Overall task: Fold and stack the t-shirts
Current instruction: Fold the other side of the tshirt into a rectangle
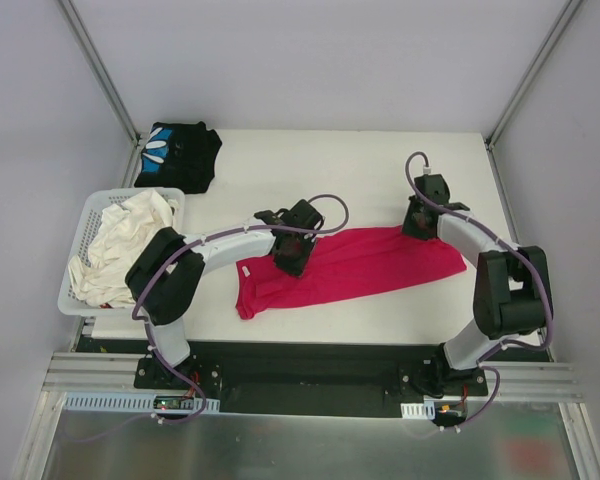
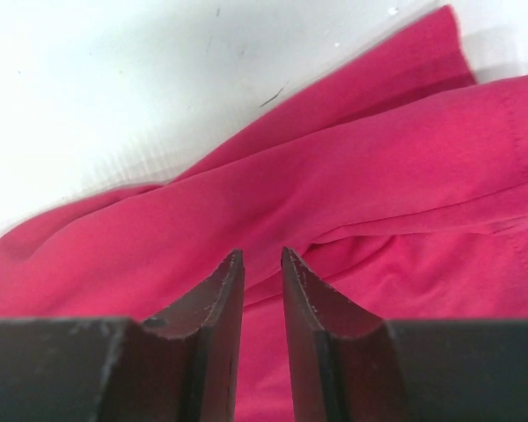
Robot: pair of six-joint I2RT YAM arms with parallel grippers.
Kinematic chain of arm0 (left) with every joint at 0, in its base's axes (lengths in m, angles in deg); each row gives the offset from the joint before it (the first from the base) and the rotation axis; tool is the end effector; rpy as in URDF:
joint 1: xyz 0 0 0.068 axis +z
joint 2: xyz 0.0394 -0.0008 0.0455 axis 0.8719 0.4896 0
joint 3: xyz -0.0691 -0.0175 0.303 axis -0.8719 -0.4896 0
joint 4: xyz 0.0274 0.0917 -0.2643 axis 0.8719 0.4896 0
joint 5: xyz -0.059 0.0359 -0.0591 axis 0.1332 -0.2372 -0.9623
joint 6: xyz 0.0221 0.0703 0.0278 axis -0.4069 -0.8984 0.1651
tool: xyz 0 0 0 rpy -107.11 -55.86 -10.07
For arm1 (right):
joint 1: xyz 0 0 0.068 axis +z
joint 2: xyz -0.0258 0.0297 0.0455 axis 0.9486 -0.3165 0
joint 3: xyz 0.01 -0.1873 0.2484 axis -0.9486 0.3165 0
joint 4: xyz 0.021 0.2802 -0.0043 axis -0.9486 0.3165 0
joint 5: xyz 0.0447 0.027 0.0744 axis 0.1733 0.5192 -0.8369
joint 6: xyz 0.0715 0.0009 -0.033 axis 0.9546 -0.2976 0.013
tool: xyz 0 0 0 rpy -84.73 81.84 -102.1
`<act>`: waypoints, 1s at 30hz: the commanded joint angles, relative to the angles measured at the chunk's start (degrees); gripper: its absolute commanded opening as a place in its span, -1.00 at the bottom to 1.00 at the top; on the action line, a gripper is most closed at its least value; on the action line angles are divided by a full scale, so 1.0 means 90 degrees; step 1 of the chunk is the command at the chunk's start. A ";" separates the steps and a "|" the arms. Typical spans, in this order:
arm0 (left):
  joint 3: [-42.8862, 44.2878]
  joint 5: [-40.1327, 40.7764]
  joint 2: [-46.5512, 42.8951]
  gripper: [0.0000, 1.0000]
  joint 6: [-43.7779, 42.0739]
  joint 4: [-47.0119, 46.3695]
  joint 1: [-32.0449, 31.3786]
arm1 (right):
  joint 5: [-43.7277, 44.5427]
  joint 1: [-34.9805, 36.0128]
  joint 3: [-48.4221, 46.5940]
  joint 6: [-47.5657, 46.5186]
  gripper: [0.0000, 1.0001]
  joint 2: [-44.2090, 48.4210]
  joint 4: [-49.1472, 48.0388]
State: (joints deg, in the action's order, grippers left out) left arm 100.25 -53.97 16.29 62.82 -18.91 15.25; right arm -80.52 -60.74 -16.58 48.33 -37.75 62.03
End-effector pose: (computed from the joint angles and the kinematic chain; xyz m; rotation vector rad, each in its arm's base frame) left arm 0.2872 -0.2938 0.1914 0.6662 2.6168 -0.3857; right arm 0.3723 0.0614 0.2064 -0.0176 2.4320 -0.0335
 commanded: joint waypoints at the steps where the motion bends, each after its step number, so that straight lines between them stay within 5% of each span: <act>1: 0.0105 -0.0076 0.0044 -0.46 0.0177 0.0062 -0.0069 | -0.0082 -0.0136 -0.0211 0.0118 -0.47 0.0491 -0.0031; 17: 0.0945 -0.0085 0.0660 -0.46 0.0207 0.0062 -0.0011 | -0.0179 -0.0527 -0.0357 0.0244 -0.48 -0.0122 0.0047; 30: 0.0184 -0.0515 0.0972 -0.47 0.0490 -0.0143 0.0155 | -0.0297 -0.0712 -0.0484 0.0362 -0.47 -0.0124 0.0125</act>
State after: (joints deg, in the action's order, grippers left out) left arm 104.42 -56.49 23.46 65.20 -20.20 15.80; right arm -82.64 -66.57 -18.31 50.76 -40.29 62.88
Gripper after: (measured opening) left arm 0.267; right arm 0.262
